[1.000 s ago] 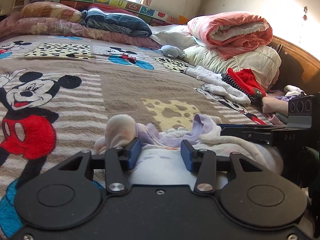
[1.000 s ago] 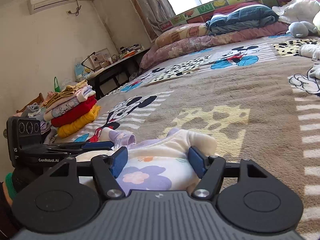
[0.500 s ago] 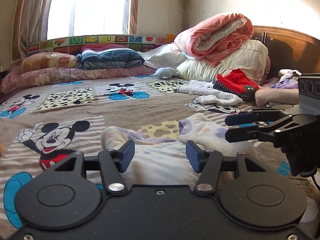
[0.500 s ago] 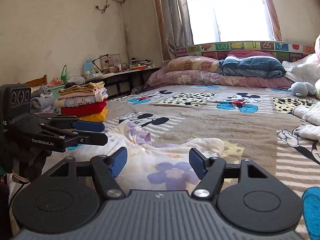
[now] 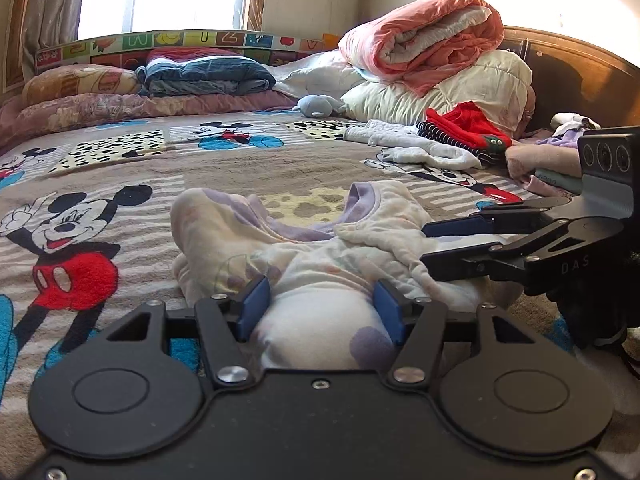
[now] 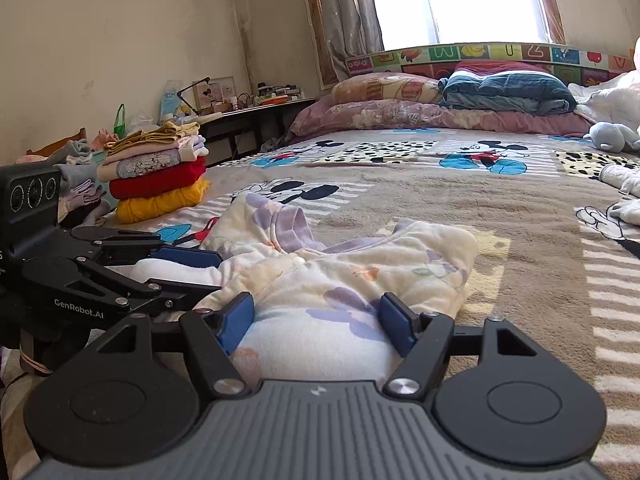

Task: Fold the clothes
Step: 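Grasp the folded garment with both grippers and lift it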

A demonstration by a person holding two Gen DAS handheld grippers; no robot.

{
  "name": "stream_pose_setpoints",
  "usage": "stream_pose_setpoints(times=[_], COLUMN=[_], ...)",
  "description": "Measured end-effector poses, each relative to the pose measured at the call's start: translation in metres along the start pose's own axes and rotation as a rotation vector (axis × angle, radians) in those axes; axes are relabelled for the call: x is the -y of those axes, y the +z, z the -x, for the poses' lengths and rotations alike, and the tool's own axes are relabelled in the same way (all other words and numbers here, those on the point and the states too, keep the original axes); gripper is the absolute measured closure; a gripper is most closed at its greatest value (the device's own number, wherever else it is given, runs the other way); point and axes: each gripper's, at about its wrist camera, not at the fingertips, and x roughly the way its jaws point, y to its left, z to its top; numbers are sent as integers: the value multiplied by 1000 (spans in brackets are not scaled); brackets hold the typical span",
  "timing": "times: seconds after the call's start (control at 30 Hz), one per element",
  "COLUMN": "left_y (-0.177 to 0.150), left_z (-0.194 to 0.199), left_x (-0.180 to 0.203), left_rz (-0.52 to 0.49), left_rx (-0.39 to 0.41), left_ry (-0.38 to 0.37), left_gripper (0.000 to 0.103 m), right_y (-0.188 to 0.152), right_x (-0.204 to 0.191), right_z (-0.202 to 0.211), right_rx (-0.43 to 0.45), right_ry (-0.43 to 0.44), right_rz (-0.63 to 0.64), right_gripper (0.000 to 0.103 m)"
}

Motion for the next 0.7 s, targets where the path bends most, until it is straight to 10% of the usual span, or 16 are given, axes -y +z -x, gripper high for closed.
stream_pose_setpoints(times=[0.3, 0.7], left_y=[13, 2], left_z=[43, 58], left_x=[12, -26], left_rz=[54, 645], left_rx=[131, 98], left_ry=[32, 52], left_gripper=[44, 33], right_y=[0, -32], right_x=[1, 57], right_z=[35, 51], right_rx=[108, 135], right_ry=[9, 50], right_rz=[-95, -725], right_gripper=[32, 15])
